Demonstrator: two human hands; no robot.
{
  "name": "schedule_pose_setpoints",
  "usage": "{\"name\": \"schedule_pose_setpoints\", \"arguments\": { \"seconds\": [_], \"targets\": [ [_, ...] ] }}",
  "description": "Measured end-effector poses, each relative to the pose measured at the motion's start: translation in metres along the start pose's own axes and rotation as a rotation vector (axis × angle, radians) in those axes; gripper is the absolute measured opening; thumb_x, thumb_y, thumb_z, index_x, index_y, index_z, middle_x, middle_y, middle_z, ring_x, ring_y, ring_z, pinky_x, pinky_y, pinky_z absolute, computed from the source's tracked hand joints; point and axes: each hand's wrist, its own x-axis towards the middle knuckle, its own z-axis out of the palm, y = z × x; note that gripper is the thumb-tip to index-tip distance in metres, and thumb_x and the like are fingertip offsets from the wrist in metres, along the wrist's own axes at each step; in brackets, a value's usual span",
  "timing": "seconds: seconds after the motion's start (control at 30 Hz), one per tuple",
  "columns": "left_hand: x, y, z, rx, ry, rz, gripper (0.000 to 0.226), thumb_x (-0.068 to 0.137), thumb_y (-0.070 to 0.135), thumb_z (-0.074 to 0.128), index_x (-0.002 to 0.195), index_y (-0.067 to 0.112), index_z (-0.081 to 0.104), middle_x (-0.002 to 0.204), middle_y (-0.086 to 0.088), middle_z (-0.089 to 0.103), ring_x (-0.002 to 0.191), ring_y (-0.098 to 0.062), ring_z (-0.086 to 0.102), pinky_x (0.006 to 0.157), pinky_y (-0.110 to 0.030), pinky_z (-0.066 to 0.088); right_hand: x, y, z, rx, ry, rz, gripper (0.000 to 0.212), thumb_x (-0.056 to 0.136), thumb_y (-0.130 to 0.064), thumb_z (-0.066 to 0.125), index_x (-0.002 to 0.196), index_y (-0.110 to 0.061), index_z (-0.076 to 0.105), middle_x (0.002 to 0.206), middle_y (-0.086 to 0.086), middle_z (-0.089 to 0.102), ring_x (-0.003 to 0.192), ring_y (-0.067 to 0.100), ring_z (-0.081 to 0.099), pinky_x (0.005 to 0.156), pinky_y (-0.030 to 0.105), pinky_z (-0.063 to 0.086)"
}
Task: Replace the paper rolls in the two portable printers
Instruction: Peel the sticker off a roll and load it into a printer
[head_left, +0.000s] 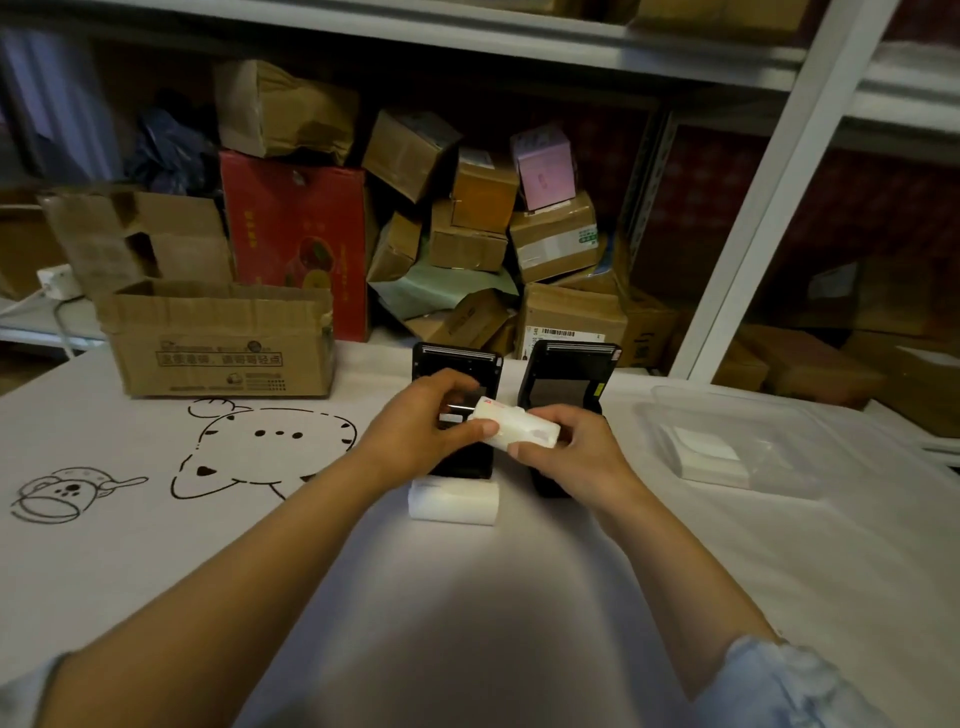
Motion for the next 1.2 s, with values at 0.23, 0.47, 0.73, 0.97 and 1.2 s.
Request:
{"name": "schedule_pose_setpoints", "arguments": {
  "seconds": [0.23,0.47,0.73,0.97,1.2],
  "targets": [
    [0.012,-0.005,0.023,-0.163,-0.041,0.058,0.035,0.087,0.027,0.063,0.122,0.024,0.060,0.118,0.007,0.061,0.099,-0.003,0.056,0.079,-0.008,0.045,-0.001,0.016,0.001,0.143,-0.035,-0.046,0.039,0.077,-0.017,0.078,0.113,-0.023,0.064,0.104,-0.011,0.063,0.093,0.010,0.061,0.075,0.019,0.053],
    [0.020,-0.002,0.018,-0.553,-0.132,-0.045,0.027,0.098,0.025,0.044,0.108,0.022,0.068,0.103,0.002,0.068,0.093,-0.008,0.063,0.070,-0.012,0.052,0.009,0.022,-0.016,0.287,-0.135,-0.040,0.039,0.075,-0.010,0.079,0.108,-0.027,0.066,0.105,-0.007,0.069,0.097,0.010,0.066,0.083,0.026,0.057],
    [0.032,0.012,0.010,-0.429,-0.231,-0.008,0.017,0.092,0.022,0.055,0.099,0.024,0.071,0.096,0.006,0.071,0.087,-0.002,0.066,0.068,-0.011,0.052,0.011,0.019,-0.029,0.312,-0.152,0.004,0.038,0.074,-0.013,0.079,0.108,-0.026,0.067,0.105,-0.004,0.071,0.097,0.012,0.067,0.078,0.026,0.059],
    [0.031,0.018,0.009,-0.290,-0.142,0.027,0.007,0.084,0.017,0.067,0.088,0.021,0.071,0.088,0.009,0.071,0.082,0.000,0.066,0.064,-0.008,0.051,0.010,0.016,-0.027,0.271,-0.162,-0.017,0.039,0.073,-0.011,0.080,0.103,-0.031,0.065,0.102,-0.009,0.070,0.090,0.003,0.068,0.073,0.017,0.056],
    [0.029,0.026,0.009,-0.220,-0.083,0.069,0.007,0.085,0.017,0.066,0.086,0.023,0.069,0.087,0.013,0.068,0.084,-0.001,0.063,0.068,-0.014,0.050,0.007,0.011,-0.028,0.315,-0.164,-0.008,0.035,0.074,-0.012,0.079,0.102,-0.028,0.065,0.099,-0.009,0.071,0.089,0.003,0.069,0.072,0.019,0.057]
  ]
}}
